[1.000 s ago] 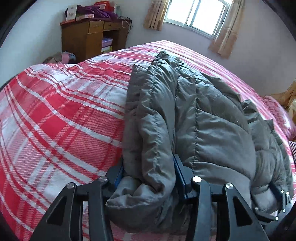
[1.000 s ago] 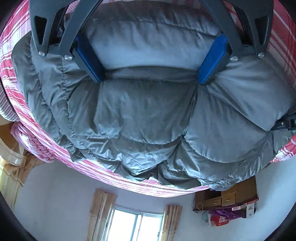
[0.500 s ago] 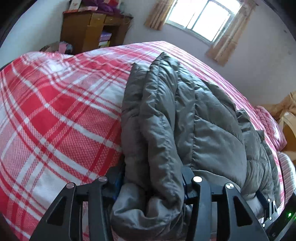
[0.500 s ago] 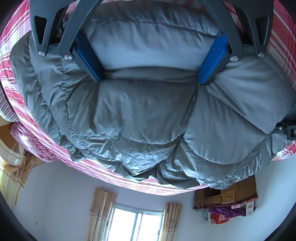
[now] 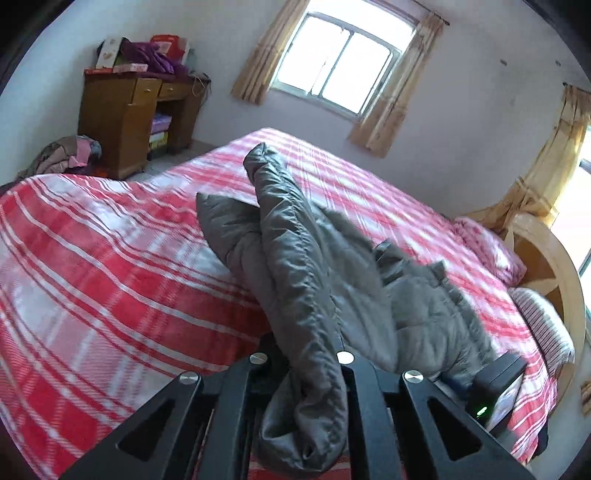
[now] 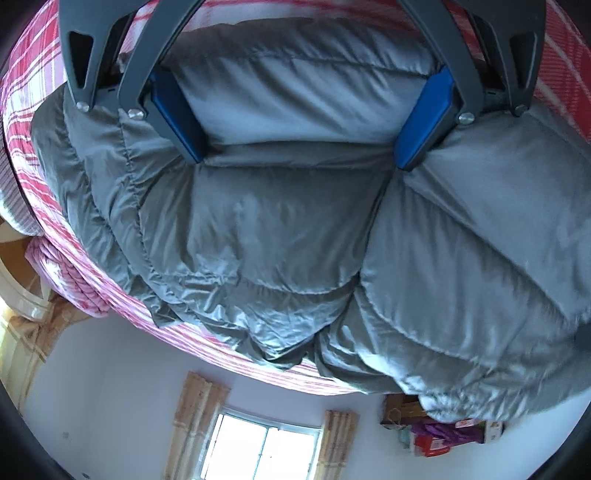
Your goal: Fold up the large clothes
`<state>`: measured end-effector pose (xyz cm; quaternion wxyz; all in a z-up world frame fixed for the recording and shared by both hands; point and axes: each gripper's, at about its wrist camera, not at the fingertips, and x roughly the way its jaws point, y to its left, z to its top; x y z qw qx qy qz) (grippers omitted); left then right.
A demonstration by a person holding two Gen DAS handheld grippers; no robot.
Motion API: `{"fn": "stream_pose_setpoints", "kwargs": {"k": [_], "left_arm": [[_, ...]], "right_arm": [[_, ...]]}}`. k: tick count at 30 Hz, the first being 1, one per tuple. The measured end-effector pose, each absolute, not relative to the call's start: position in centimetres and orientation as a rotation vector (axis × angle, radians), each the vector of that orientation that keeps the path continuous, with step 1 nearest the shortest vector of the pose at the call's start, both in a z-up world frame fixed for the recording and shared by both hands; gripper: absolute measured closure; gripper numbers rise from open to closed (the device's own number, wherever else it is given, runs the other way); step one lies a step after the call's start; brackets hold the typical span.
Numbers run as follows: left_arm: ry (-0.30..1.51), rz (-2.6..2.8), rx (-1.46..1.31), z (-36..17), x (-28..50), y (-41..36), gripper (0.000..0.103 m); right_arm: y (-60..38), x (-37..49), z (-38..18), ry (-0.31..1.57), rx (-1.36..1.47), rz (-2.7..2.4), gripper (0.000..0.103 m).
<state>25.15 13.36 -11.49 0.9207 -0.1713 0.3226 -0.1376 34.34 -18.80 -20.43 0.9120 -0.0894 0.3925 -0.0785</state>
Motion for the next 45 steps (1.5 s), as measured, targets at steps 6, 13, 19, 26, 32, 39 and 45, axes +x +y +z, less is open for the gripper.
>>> {"fn": "stream_pose_setpoints", "kwargs": {"k": [6, 13, 19, 26, 32, 39, 45], "left_arm": [[0.578, -0.234, -0.218, -6.7, 25.0, 13.2, 0.098], [0.498, -0.312, 0.006, -2.3, 25.1, 5.2, 0.097], [0.461, -0.418, 0.250, -3.2, 24.9, -7.5, 0.097], [0.501, -0.517, 0.533, -11.5, 22.9, -20.1, 0.097], [0.458, -0.491, 0.693, -15.1, 21.0, -23.4, 0.091], [0.340, -0.502, 0.676, -9.3, 16.8, -20.8, 0.027], [0.291, -0.415, 0.439, -3.1, 17.1, -13.3, 0.007]], "right_arm": [[-14.1, 34.6, -19.8, 0.824, -0.194, 0.000, 0.000], [-19.7, 28.1, -13.8, 0.691, -0.038, 0.098, 0.000], [-33.2, 22.9, -13.7, 0.645, 0.101, -0.209, 0.000], [-43.3, 18.2, -17.4, 0.670, 0.316, -0.390, 0.000], [-44.1, 16.4, -18.9, 0.691, 0.358, -0.409, 0.000], [-45.1, 16.4, -18.0, 0.670, 0.342, -0.431, 0.000], [-44.3, 17.6, -12.4, 0.642, 0.265, -0.425, 0.021]]}}
